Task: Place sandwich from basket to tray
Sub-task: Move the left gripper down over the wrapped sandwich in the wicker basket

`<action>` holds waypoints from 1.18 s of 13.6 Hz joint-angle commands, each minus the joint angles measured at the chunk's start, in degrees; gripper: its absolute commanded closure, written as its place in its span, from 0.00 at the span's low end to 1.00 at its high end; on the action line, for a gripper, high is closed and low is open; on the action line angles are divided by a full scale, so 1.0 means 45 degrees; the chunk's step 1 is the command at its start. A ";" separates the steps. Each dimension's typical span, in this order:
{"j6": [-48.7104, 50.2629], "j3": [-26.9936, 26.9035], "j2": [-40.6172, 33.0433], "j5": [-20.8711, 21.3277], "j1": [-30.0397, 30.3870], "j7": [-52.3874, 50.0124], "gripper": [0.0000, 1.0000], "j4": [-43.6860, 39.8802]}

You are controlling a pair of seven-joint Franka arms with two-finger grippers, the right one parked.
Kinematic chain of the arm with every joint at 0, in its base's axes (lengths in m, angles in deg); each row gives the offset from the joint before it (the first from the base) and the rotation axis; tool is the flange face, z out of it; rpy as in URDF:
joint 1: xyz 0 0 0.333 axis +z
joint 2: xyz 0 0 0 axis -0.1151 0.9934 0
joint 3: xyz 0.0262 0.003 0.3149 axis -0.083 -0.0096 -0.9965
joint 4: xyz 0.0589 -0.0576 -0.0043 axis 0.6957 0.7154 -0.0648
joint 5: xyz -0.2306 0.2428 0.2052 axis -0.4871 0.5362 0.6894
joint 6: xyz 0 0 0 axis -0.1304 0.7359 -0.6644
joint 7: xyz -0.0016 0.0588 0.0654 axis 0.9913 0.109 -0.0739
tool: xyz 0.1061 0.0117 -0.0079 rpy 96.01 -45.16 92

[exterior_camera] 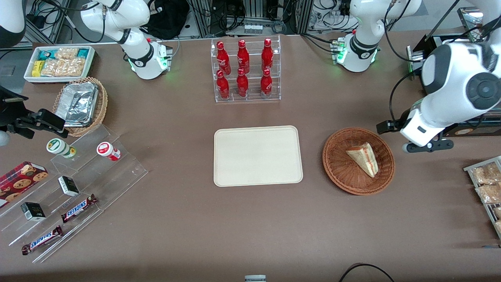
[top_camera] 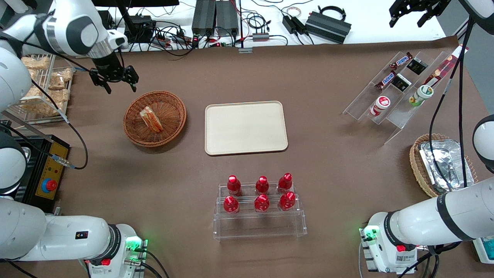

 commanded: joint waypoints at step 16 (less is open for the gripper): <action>-0.6947 0.0041 0.0825 -0.0004 -0.0819 -0.7473 0.00 0.3917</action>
